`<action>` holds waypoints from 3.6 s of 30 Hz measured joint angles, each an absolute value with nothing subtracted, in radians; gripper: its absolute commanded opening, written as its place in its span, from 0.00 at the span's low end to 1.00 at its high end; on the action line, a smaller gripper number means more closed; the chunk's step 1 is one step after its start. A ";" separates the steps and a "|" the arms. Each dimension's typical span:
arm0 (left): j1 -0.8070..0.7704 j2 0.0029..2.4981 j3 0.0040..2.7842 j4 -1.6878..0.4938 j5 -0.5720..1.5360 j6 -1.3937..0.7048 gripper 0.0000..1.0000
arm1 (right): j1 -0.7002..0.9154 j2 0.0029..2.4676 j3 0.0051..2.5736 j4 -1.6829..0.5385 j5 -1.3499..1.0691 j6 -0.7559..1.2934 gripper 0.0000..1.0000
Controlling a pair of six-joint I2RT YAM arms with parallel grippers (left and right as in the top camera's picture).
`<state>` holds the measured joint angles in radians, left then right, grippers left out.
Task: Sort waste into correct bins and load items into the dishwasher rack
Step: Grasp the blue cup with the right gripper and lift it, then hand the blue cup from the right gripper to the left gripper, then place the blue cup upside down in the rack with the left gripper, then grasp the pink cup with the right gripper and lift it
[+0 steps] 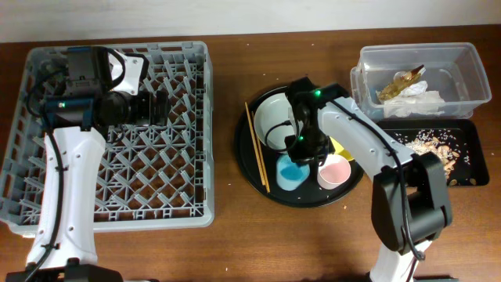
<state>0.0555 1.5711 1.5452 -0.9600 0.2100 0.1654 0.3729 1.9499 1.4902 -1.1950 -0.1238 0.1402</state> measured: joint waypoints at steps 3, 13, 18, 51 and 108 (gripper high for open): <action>0.056 1.571 1.545 -0.960 0.210 0.165 0.99 | 0.375 1.950 1.485 -1.192 -0.136 0.130 0.04; 0.056 1.571 1.547 -0.896 0.815 0.164 0.99 | 0.175 1.794 1.715 -1.013 -0.659 0.076 0.04; 0.056 1.579 1.549 -0.803 1.296 0.165 0.99 | 0.207 1.794 1.711 -0.652 -1.086 0.095 0.04; -0.004 1.680 1.549 -0.772 1.363 0.165 0.49 | 0.237 1.795 1.715 -0.683 -0.921 0.178 0.82; -0.156 1.829 1.842 -1.200 0.338 0.006 0.96 | 0.123 1.799 1.309 -1.189 -0.044 0.275 0.04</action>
